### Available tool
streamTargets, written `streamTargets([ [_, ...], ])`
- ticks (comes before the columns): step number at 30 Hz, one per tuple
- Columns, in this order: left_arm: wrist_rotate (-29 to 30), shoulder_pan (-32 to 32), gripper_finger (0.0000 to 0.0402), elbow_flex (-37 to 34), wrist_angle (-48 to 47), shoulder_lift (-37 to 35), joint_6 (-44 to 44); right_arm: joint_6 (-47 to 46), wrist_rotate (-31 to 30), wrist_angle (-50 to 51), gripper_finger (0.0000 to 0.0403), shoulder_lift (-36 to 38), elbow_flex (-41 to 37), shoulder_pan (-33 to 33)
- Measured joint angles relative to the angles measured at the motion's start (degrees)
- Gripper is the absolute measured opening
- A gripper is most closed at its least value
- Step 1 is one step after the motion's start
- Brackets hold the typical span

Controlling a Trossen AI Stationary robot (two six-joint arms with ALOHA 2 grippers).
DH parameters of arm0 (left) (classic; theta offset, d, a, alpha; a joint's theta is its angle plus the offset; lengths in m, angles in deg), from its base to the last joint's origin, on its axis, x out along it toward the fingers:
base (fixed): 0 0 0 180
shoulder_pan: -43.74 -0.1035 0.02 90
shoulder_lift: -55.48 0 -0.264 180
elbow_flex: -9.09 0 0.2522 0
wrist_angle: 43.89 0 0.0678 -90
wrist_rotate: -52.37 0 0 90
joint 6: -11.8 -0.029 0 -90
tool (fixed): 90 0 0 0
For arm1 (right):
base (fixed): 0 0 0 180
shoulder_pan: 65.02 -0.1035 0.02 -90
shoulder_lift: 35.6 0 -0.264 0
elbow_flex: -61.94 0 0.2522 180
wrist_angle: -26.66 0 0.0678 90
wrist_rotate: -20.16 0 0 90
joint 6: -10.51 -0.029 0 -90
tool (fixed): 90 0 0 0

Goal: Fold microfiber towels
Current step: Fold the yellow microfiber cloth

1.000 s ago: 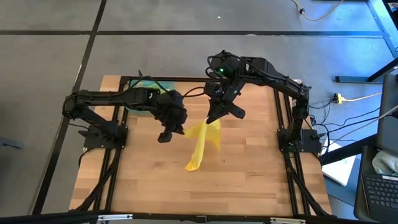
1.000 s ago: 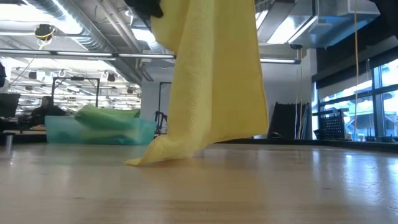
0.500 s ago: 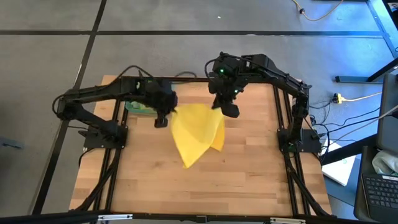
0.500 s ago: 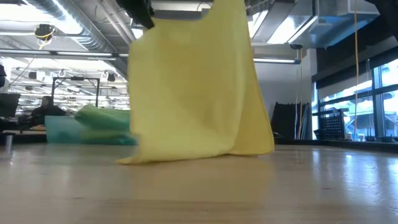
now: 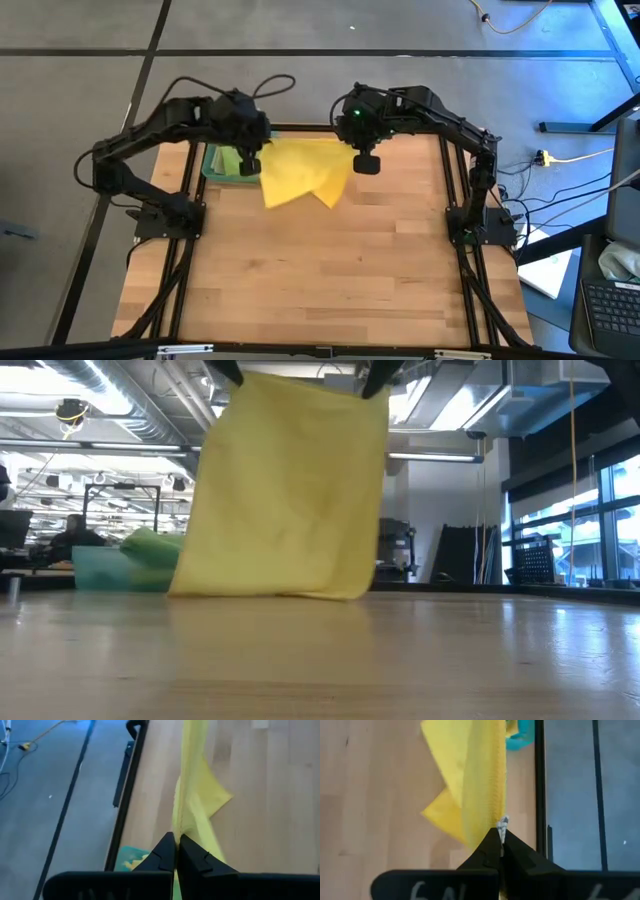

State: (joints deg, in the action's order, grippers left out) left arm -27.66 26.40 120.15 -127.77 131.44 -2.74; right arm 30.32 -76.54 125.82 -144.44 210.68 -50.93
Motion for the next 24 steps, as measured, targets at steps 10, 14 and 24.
streamTargets([
  [10,4.0,-0.2,0.0000,7.8,-2.6,0.0,-1.0,6.0,-5.1,-5.9,0.0007,3.9,0.0,-1.9],
  [14,4.3,0.1,0.0000,7.8,-3.5,0.0,-0.6,5.3,-2.2,-6.3,0.0006,5.5,0.0,-1.9],
  [24,7.8,0.2,0.0000,7.8,-2.2,0.8,-1.9,6.0,-5.4,-6.7,0.0006,7.6,0.1,-1.3],
])
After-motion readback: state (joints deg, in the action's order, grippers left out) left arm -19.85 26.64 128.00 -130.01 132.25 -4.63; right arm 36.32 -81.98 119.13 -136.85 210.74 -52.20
